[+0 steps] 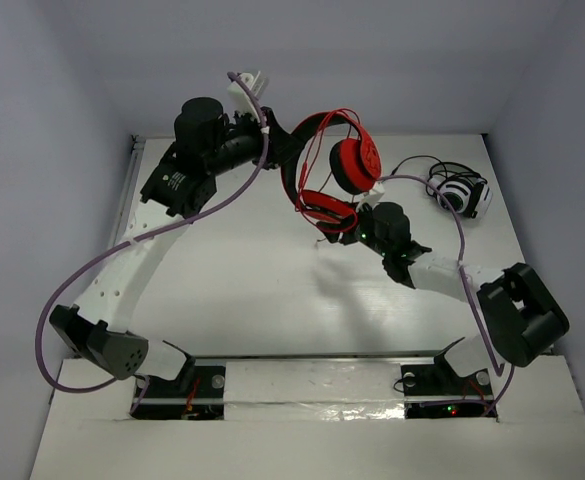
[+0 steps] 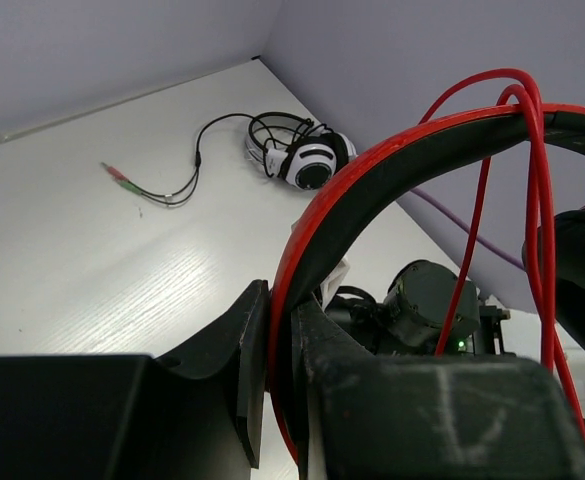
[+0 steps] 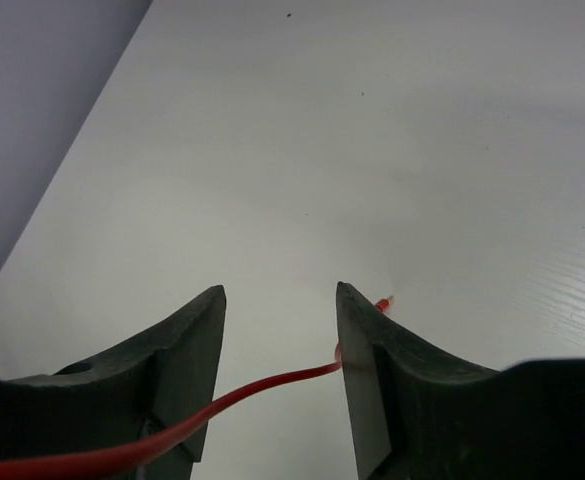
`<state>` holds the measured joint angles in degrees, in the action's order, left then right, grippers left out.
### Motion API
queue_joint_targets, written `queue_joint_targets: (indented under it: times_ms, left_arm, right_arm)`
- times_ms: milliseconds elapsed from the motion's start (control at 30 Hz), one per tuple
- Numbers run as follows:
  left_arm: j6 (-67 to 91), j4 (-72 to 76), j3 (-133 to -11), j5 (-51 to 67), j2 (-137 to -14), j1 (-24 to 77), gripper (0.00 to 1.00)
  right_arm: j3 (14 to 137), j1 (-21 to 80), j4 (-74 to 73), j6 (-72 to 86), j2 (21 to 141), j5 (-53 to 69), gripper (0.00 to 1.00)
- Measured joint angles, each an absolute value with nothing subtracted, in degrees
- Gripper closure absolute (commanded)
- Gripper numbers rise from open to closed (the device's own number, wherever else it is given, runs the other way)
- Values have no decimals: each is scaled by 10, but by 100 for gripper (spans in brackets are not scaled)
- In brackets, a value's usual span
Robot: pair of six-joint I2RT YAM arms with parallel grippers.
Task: Wrap the headphones
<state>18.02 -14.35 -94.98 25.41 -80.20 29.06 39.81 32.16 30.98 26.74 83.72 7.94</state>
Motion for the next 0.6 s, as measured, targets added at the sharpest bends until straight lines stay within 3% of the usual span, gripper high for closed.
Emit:
queue_joint_targets:
  times_ms: [133,233,533,600]
  left_arm:
    - [197,-143,-950,253,-802,284,100]
    - [209,-143,-950,252,-802,281,100]
    - [248,-117,-950,241,-806,271,100]
    - [261,-102,-950,241,-808,269,100]
  right_arm:
    - [398,321,328,270,840,83,64]
    - [397,321,343,274,845,89,82]
    - [377,323,357,296,853,108,78]
    - [374,323,361,299,856,111,85]
